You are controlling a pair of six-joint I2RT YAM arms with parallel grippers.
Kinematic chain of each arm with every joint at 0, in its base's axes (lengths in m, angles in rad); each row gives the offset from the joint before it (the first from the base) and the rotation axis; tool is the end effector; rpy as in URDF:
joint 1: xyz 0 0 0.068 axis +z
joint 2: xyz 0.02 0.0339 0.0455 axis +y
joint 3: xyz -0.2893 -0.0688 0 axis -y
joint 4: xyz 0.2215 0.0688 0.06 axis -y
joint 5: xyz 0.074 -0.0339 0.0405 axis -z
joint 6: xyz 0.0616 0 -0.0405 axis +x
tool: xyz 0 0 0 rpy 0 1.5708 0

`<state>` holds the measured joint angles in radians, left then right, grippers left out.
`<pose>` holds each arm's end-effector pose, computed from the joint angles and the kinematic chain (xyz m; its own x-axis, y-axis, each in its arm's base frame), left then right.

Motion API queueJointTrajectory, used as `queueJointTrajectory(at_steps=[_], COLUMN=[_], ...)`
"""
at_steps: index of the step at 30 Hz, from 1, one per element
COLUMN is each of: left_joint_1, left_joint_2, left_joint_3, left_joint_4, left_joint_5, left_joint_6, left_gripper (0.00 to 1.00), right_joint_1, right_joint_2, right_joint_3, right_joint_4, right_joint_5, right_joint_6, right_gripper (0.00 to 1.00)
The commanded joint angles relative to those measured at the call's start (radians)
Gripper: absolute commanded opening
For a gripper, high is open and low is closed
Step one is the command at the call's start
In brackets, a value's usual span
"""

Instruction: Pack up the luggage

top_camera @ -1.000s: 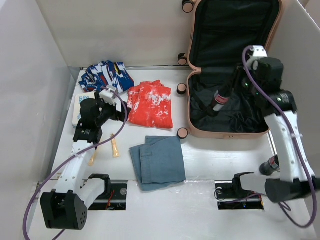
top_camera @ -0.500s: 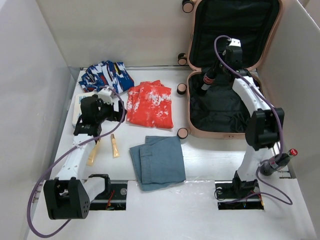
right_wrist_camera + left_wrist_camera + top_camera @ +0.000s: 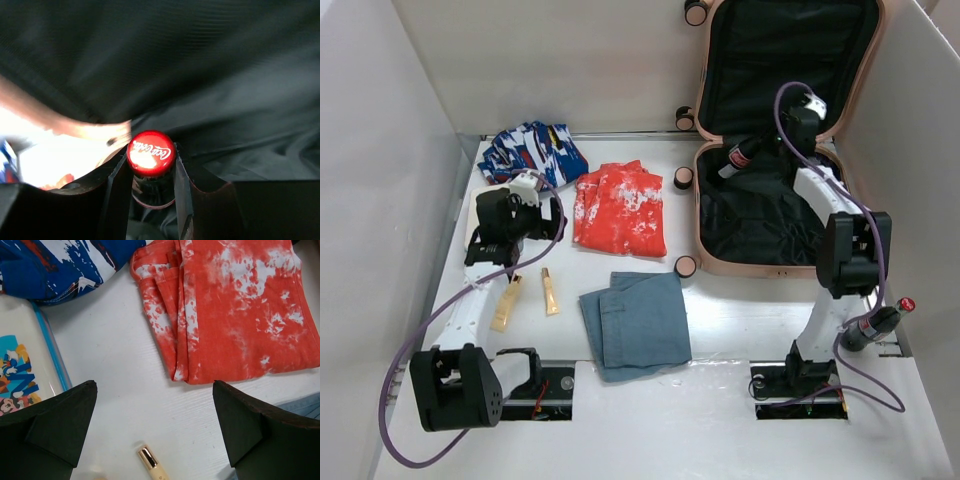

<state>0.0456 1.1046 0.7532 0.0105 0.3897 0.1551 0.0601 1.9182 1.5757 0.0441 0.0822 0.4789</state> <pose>0.2428 -0.0123 0.3082 -0.2812 0.1302 -0.9508 0.3633 0.9314 0.0201 0.4761 0.0236 0.3278 -0.2519 0.4449 -0.8594 0.1516 0.8952 0.4190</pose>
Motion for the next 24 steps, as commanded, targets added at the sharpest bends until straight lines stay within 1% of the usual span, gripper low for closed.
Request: queueJointTrajectory(at_steps=[1, 3, 4, 6, 8, 10, 11, 12, 15, 17, 18, 22, 24], left_joint_1=[0.013, 0.013, 0.013, 0.013, 0.013, 0.013, 0.022, 0.022, 0.022, 0.022, 0.022, 0.022, 0.022], left_joint_2=[0.003, 0.012, 0.012, 0.012, 0.021, 0.021, 0.021, 0.021, 0.021, 0.021, 0.021, 0.021, 0.021], left_joint_3=[0.043, 0.043, 0.043, 0.043, 0.043, 0.043, 0.043, 0.043, 0.043, 0.043, 0.043, 0.043, 0.043], left_joint_4=[0.029, 0.029, 0.029, 0.039, 0.039, 0.039, 0.039, 0.039, 0.029, 0.029, 0.029, 0.039, 0.039], left_joint_5=[0.005, 0.005, 0.005, 0.005, 0.014, 0.014, 0.014, 0.014, 0.005, 0.005, 0.005, 0.014, 0.014], left_joint_6=[0.012, 0.003, 0.003, 0.003, 0.003, 0.003, 0.003, 0.003, 0.003, 0.003, 0.003, 0.003, 0.003], left_gripper=[0.99, 0.99, 0.99, 0.99, 0.99, 0.99, 0.99, 0.99, 0.99, 0.99, 0.99, 0.99, 0.99], right_joint_1=[-0.090, -0.121, -0.137, -0.178, -0.197, -0.209, -0.209, -0.209, -0.218, -0.218, -0.229, -0.229, -0.229], right_joint_2=[-0.048, -0.018, -0.001, 0.057, 0.094, 0.133, 0.133, 0.133, 0.142, 0.151, 0.160, 0.185, 0.185], right_joint_3=[-0.110, -0.137, -0.137, -0.137, -0.102, -0.092, -0.083, -0.083, -0.121, -0.134, -0.134, -0.088, -0.048], right_joint_4=[0.188, 0.188, 0.188, 0.178, 0.136, 0.062, 0.039, 0.014, -0.038, -0.038, -0.038, -0.052, -0.079], right_joint_5=[-0.030, -0.061, -0.106, -0.160, -0.220, -0.233, -0.243, -0.243, -0.271, -0.297, -0.323, -0.374, -0.374], right_joint_6=[0.173, 0.193, 0.204, 0.231, 0.254, 0.285, 0.297, 0.309, 0.351, 0.368, 0.368, 0.368, 0.308], right_gripper=[0.00, 0.00, 0.04, 0.17, 0.38, 0.43, 0.50, 0.54, 0.64, 0.67, 0.71, 0.78, 0.82])
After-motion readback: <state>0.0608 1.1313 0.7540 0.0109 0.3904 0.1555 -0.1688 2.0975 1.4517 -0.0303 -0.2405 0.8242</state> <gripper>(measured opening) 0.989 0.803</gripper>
